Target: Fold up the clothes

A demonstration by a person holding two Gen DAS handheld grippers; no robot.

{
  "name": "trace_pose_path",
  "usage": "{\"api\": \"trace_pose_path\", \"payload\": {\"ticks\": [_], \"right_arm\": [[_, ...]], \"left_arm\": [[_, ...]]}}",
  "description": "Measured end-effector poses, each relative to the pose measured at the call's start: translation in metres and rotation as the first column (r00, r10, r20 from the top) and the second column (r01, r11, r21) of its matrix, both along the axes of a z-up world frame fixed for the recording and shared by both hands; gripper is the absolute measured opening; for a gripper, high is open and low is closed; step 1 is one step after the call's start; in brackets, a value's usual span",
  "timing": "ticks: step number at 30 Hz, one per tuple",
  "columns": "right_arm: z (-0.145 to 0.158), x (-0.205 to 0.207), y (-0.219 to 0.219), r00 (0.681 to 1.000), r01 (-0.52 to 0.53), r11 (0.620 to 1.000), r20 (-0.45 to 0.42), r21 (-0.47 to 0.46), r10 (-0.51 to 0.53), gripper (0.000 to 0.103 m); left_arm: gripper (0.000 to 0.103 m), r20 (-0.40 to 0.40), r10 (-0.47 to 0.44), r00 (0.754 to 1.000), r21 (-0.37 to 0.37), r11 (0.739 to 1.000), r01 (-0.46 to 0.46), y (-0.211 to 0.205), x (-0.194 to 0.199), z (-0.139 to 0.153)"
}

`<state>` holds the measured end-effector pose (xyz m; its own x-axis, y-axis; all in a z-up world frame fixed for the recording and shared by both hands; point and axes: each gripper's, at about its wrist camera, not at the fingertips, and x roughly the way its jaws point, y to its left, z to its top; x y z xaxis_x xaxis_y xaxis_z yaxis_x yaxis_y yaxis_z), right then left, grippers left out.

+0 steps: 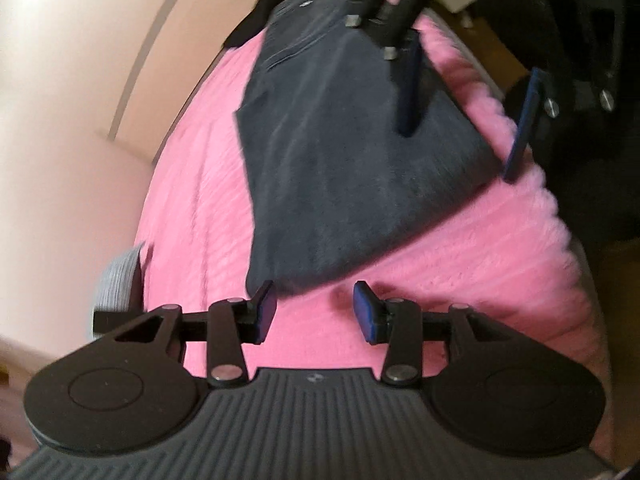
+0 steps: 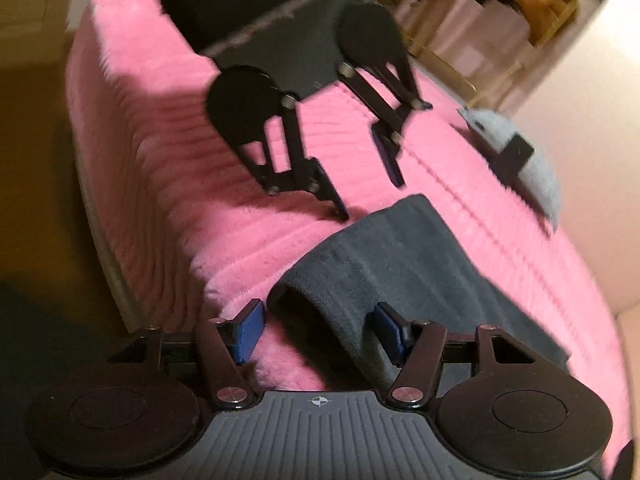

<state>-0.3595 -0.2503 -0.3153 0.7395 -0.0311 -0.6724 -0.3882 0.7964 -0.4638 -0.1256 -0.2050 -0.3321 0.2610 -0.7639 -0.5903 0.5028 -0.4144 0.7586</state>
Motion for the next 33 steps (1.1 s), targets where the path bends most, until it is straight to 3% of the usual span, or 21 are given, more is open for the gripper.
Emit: {"api": "trace_pose_path", "payload": {"ticks": [1,4,7,12,13,15,17,19,25,30,32,33], "right_arm": [[0.001,-0.001,-0.005,1.000,0.013,1.000,0.009,0.022,-0.014,0.038],[0.005,-0.003,-0.017,0.997,0.053,0.995,0.043,0.089,-0.057,0.022],[0.018,-0.009,-0.027,0.989,0.089,0.983,0.099,0.163,-0.106,0.017],[0.018,-0.013,-0.027,0.987,0.087,0.984,0.120,0.156,-0.106,0.016],[0.016,-0.014,-0.028,0.987,0.080,0.985,0.124,0.151,-0.099,0.016],[0.013,-0.024,-0.026,0.987,0.074,0.989,0.136,0.127,-0.091,0.016],[0.010,-0.028,-0.023,0.988,0.068,0.993,0.134,0.092,-0.080,0.021],[0.007,-0.030,-0.018,0.988,0.058,0.997,0.137,0.054,-0.065,0.052],[0.000,-0.022,-0.004,0.989,0.024,0.997,0.148,-0.074,-0.013,0.053],[0.009,-0.030,-0.004,0.986,0.052,0.998,0.161,-0.042,-0.044,0.054],[0.006,-0.031,-0.003,0.987,0.055,0.997,0.155,-0.047,-0.047,0.061],[0.003,-0.030,-0.002,0.989,0.050,0.998,0.145,-0.048,-0.042,0.075]], "left_arm": [[0.039,0.022,-0.025,0.999,0.000,1.000,0.025,-0.002,0.001,-0.003],[0.040,0.087,-0.098,0.991,0.004,0.995,0.098,-0.008,0.006,-0.013],[0.043,0.147,-0.180,0.972,0.012,0.983,0.181,-0.014,0.011,-0.020],[0.040,0.215,-0.244,0.946,0.013,0.969,0.247,-0.025,0.019,-0.028],[0.038,0.221,-0.252,0.942,0.019,0.967,0.254,-0.028,0.020,-0.030],[0.023,0.200,-0.246,0.948,0.043,0.969,0.242,-0.036,0.020,-0.030],[0.017,0.165,-0.211,0.963,0.042,0.978,0.207,-0.040,0.019,-0.024],[0.015,0.130,-0.181,0.975,0.036,0.983,0.178,-0.043,0.018,-0.016],[0.014,0.013,-0.111,0.994,0.030,0.993,0.111,-0.051,0.020,0.006],[0.014,-0.038,-0.083,0.996,0.030,0.996,0.084,-0.057,0.024,0.014],[0.013,-0.069,-0.068,0.995,0.023,0.997,0.070,-0.057,0.024,0.020],[0.013,-0.084,-0.060,0.995,0.019,0.998,0.062,-0.056,0.024,0.022]]}}
